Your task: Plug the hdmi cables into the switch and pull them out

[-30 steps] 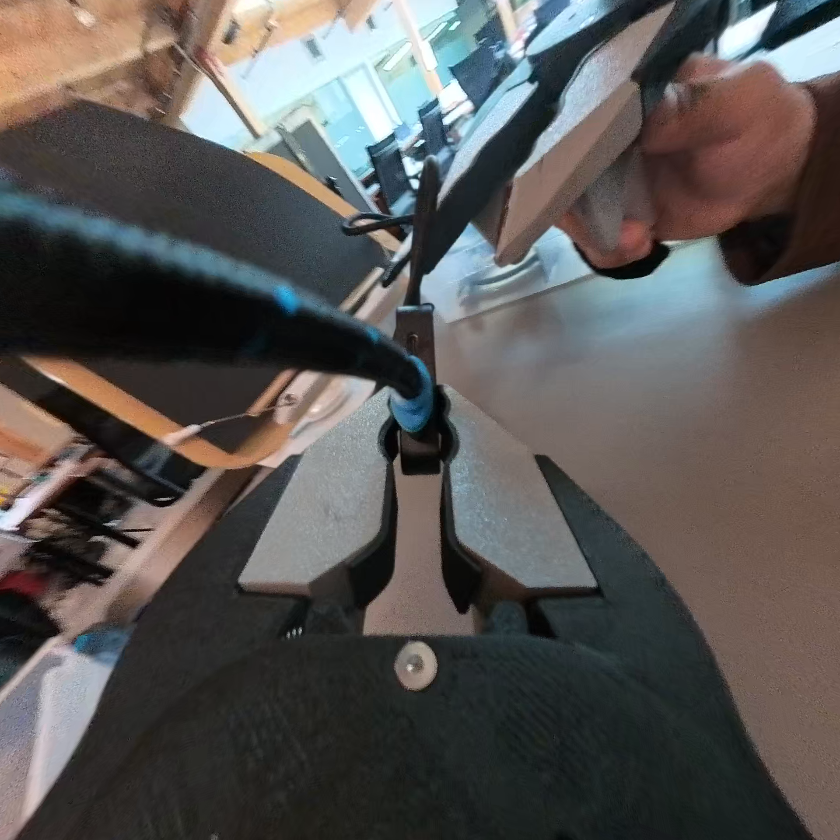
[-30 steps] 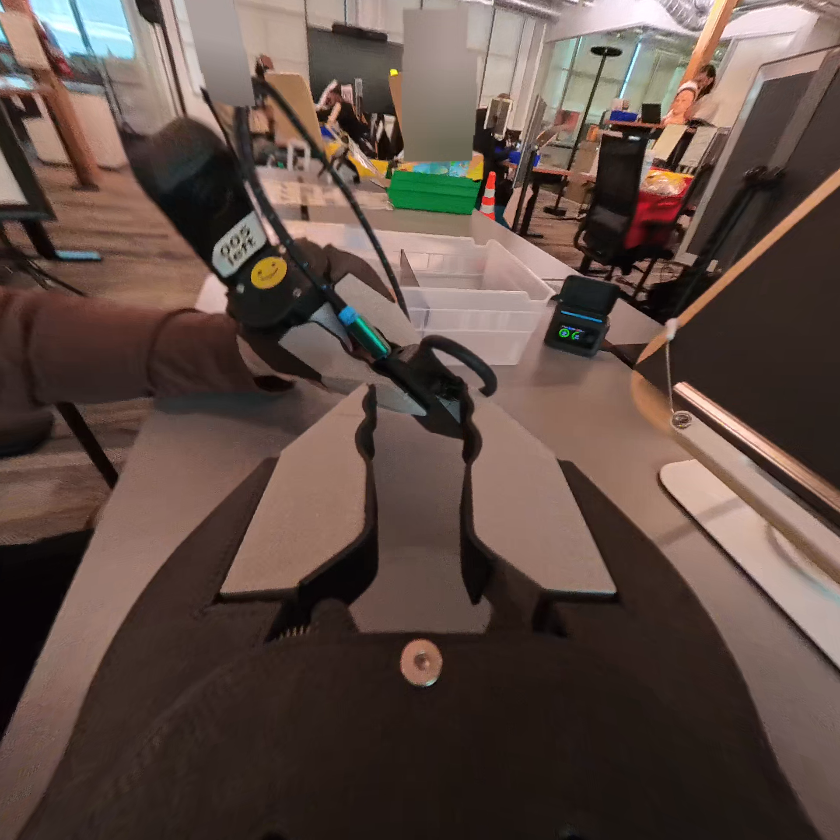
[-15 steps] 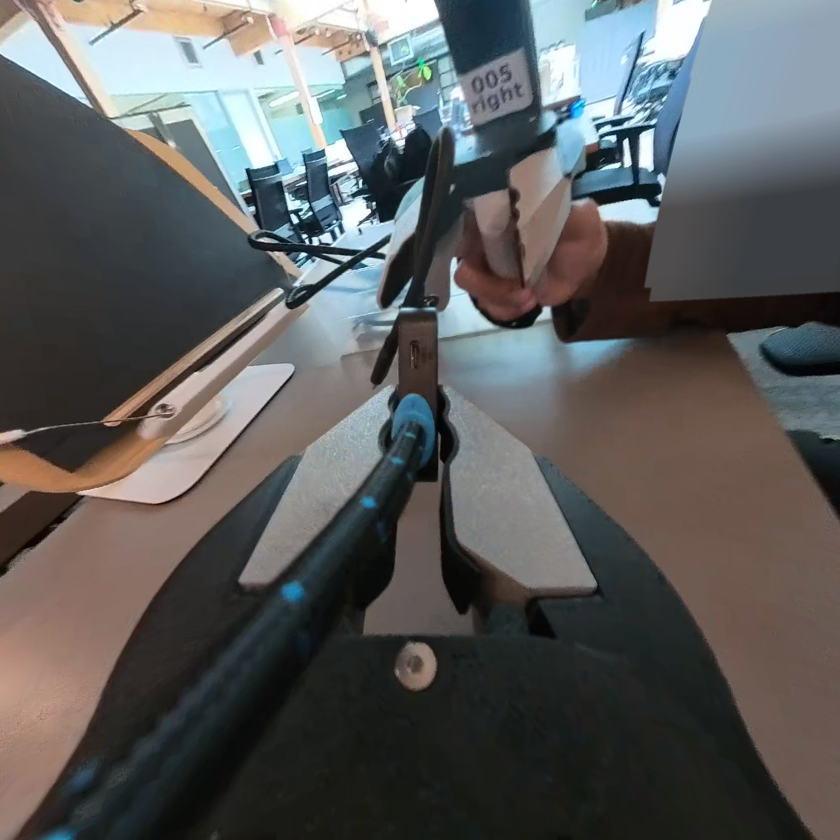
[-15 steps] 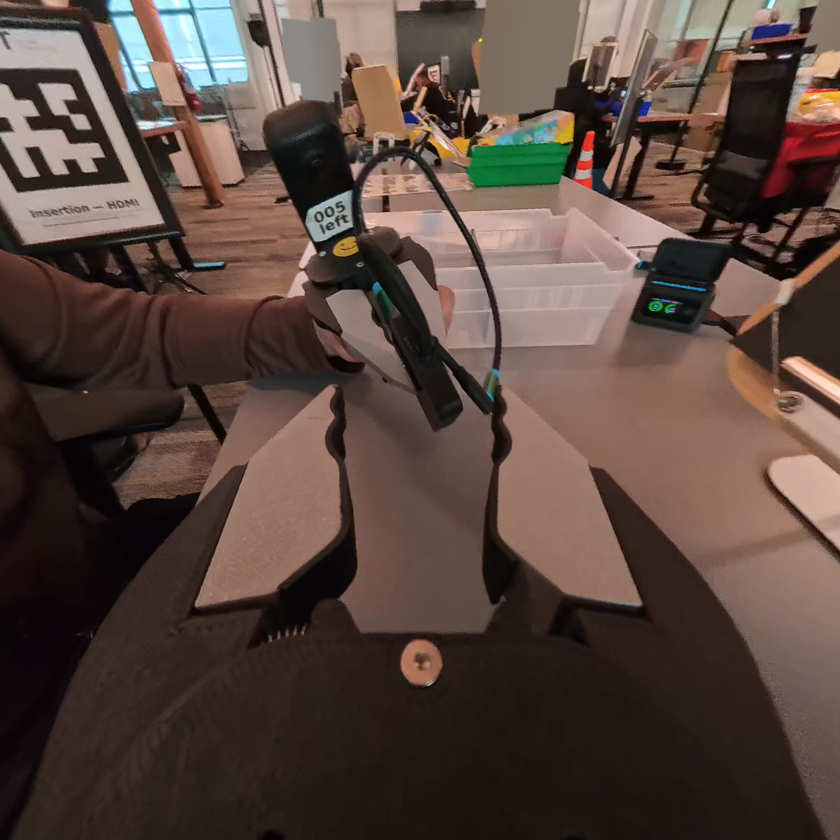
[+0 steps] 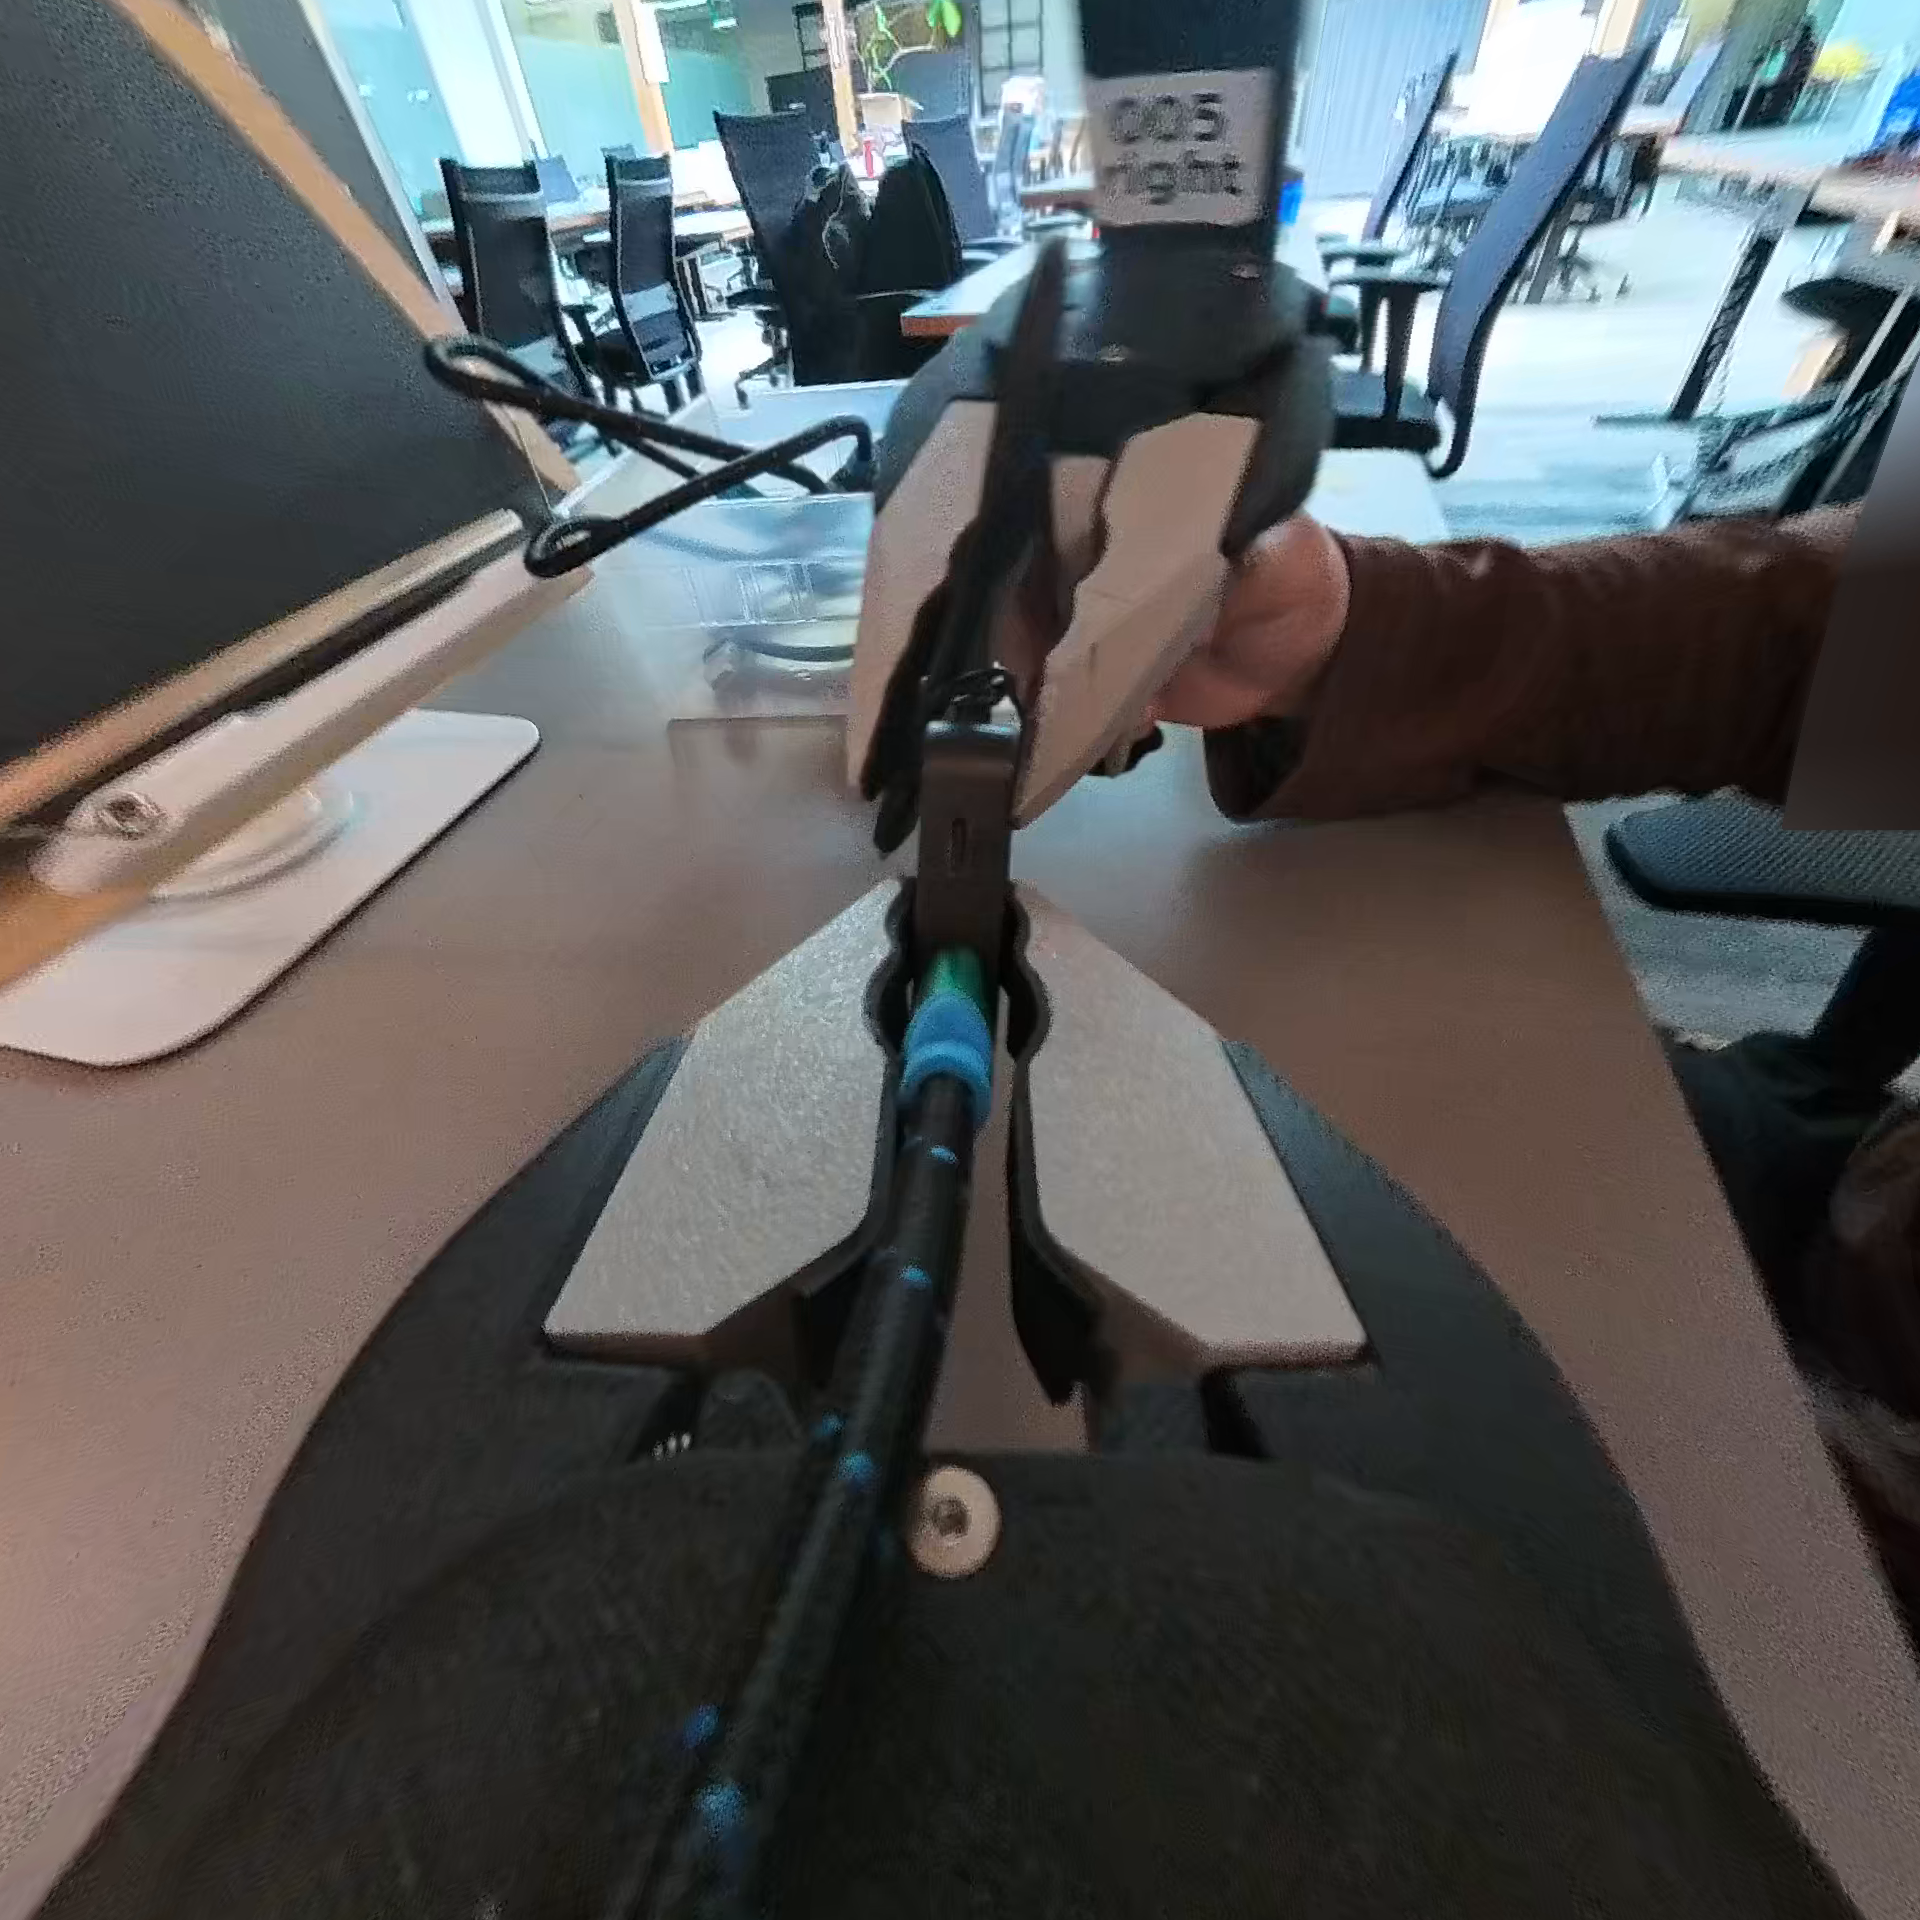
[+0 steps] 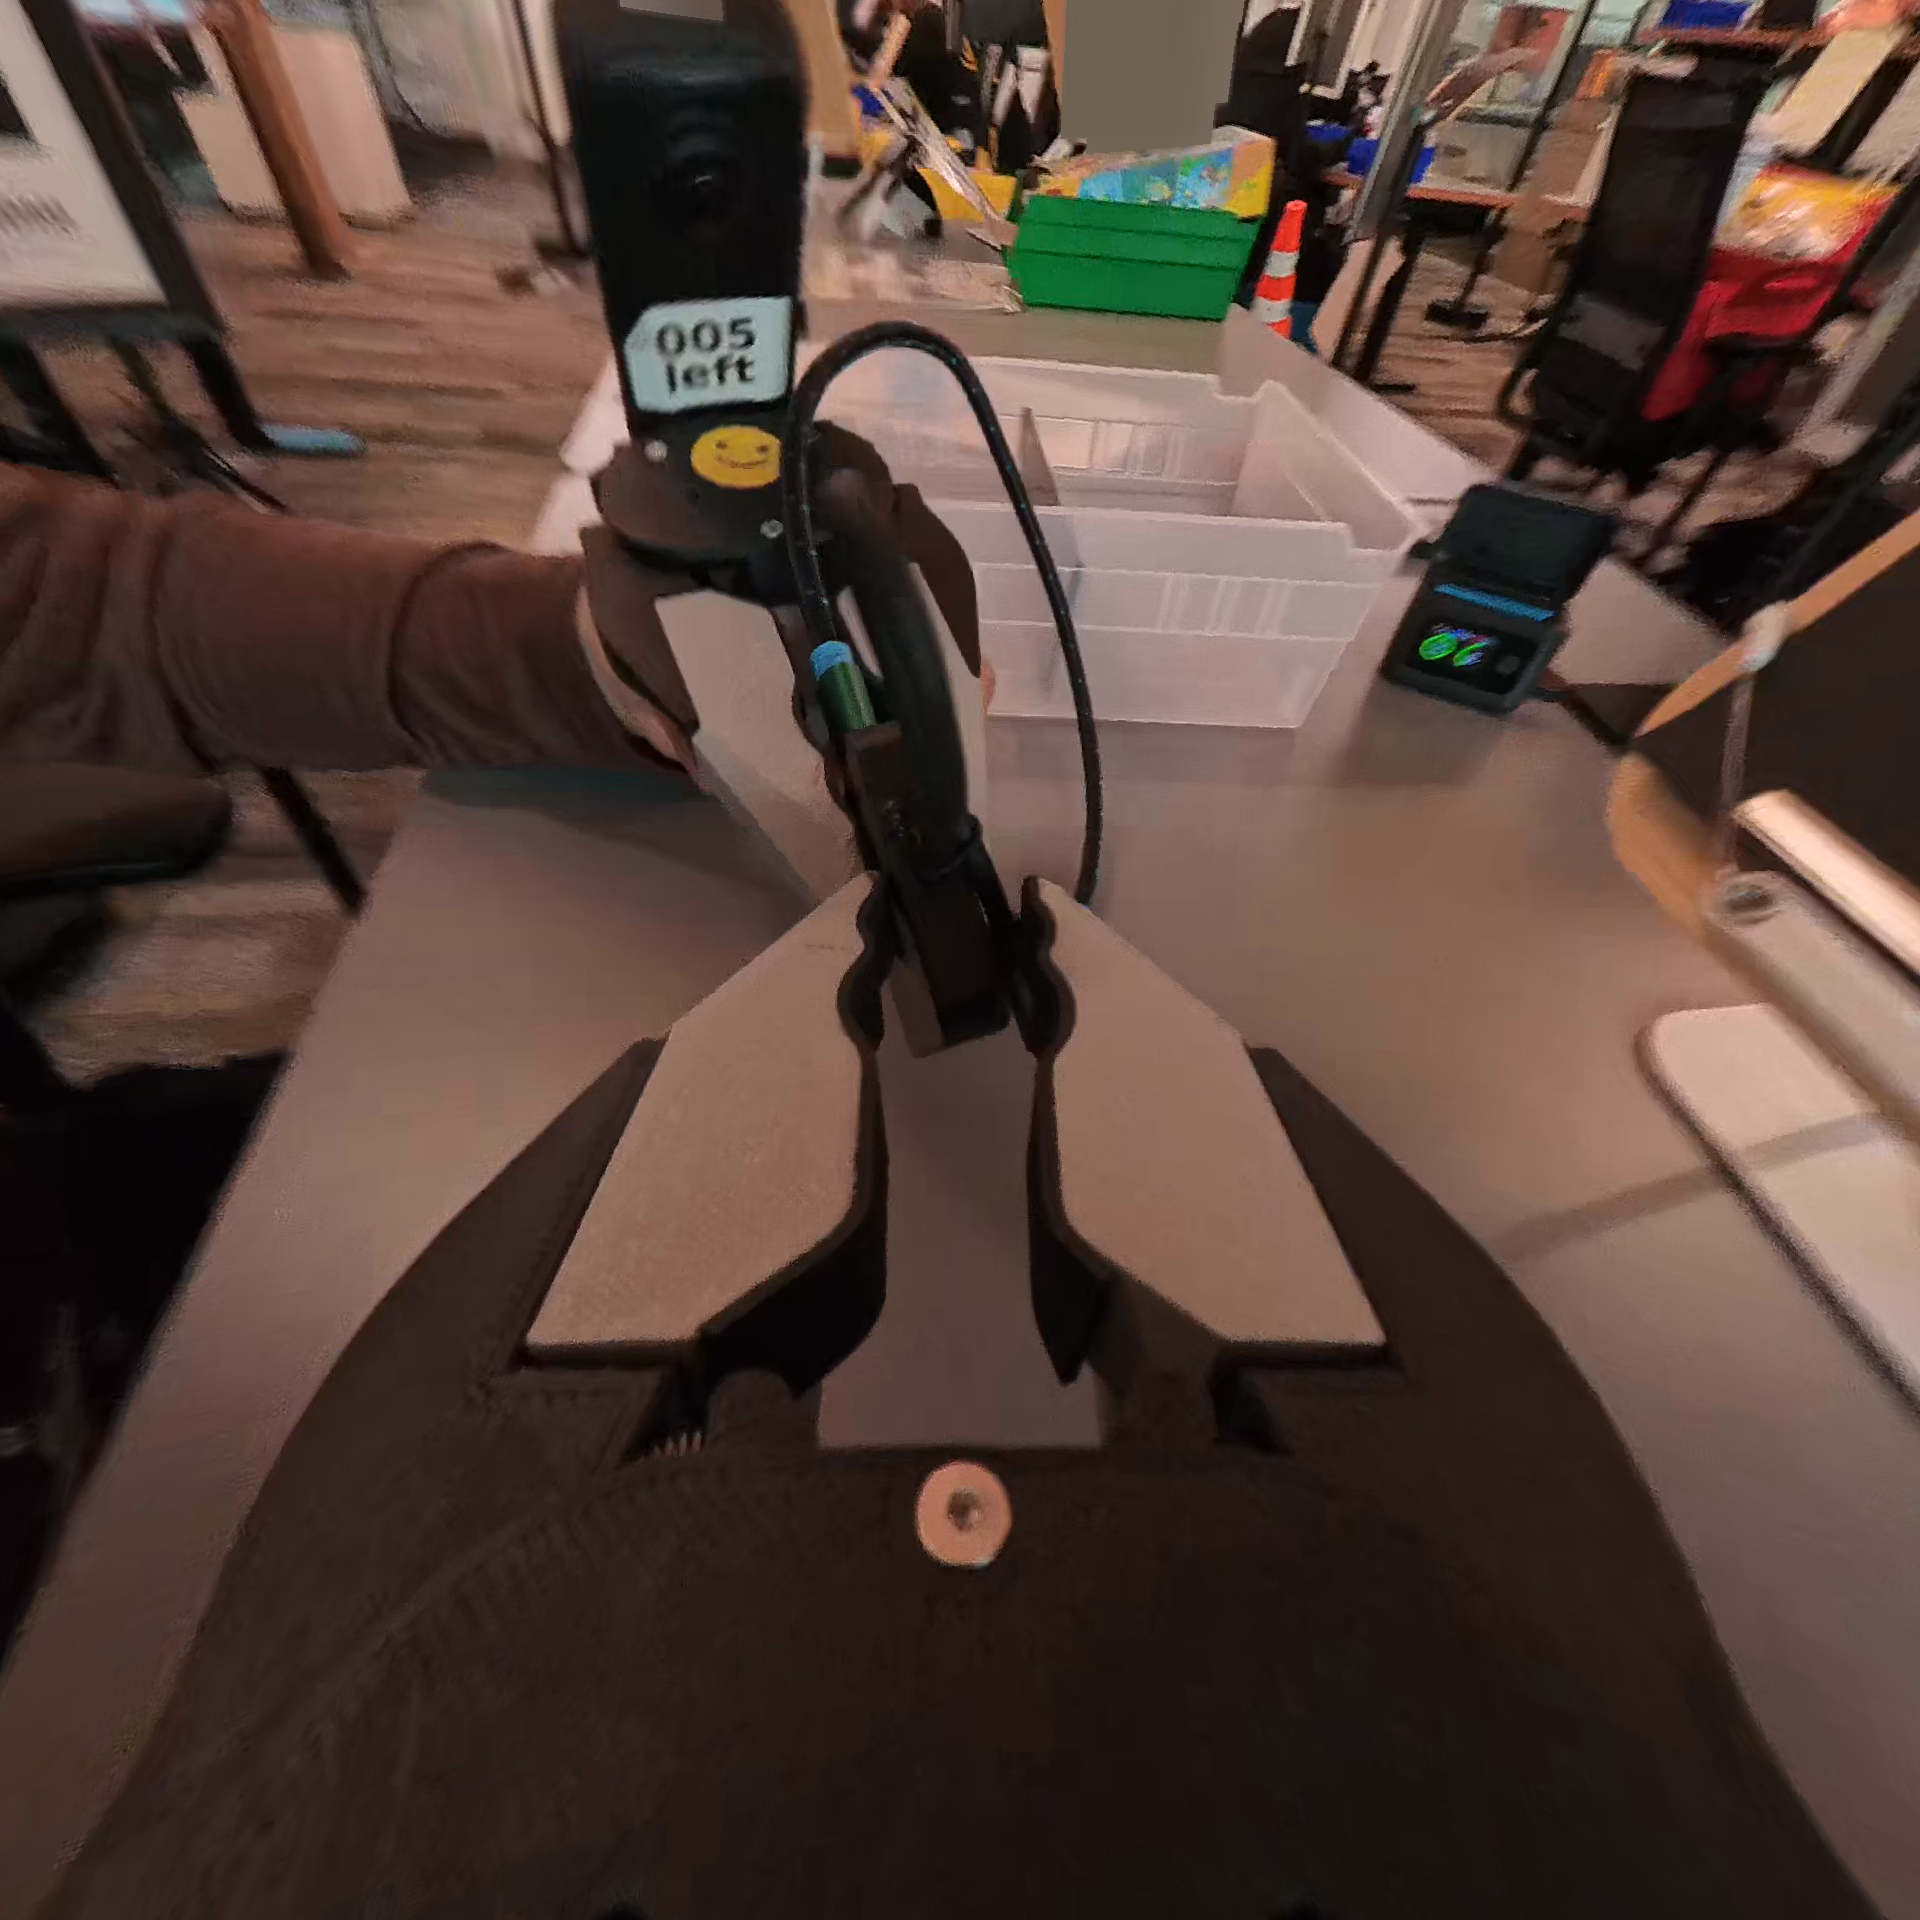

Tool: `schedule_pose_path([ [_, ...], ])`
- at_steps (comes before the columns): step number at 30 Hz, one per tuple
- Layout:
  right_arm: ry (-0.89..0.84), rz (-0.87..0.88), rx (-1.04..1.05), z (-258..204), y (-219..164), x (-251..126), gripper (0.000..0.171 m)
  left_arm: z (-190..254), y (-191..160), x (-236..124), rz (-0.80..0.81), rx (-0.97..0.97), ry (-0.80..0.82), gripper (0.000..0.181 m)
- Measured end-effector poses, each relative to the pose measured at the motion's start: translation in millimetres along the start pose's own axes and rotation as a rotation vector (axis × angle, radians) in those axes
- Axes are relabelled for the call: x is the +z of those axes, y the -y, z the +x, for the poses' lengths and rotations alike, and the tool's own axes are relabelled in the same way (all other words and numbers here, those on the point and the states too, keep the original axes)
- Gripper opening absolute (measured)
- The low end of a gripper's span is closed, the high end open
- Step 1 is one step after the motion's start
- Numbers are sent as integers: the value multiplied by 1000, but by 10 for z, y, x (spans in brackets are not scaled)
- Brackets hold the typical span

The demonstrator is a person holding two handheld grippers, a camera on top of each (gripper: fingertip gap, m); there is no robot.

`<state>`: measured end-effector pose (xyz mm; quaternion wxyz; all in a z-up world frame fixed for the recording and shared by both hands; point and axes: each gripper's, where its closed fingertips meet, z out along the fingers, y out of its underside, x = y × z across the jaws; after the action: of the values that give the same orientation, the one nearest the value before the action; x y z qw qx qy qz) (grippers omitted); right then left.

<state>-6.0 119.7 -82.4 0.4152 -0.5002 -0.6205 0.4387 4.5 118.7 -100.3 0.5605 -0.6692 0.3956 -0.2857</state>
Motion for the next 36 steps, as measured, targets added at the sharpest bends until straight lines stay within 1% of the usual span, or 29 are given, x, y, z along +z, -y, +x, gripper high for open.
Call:
schedule_pose_path([
  [3, -158, -71, -214, 42, -18, -7, 20, -72, -90, 18, -14, -171, -16, 19],
  [5, -206, -69, -243, 61, 4, -1, 18, -160, -183, 10, -45, -207, 4, 23],
  [8, -143, -41, -124, 68, 5, -9, 18, -147, -197, -1, -39, -163, -15, 21],
  [11, -60, -7, -9, 61, -11, -37, 20, -72, -177, 0, -43, -48, -17, 16],
  [15, 34, 23, 91, 21, -20, -44, 25, 33, -177, 33, -67, 32, -27, 12],
  [22, 105, 27, 181, 11, -55, -42, 24, 39, -208, 35, -80, 20, -40, 12],
  [25, 175, 40, 263, -26, -63, -62, 24, 68, -223, 41, -86, 24, -56, 12],
  [31, 207, 12, 256, -69, -122, -49, 24, 92, -278, 31, -118, 47, -68, 12],
  [34, 212, -75, 164, -158, -240, -26, 27, 144, -360, 13, -166, 123, -88, 12],
  [36, 196, -141, 104, -204, -356, 36, 31, 181, -411, 20, -195, 162, -93, 12],
])
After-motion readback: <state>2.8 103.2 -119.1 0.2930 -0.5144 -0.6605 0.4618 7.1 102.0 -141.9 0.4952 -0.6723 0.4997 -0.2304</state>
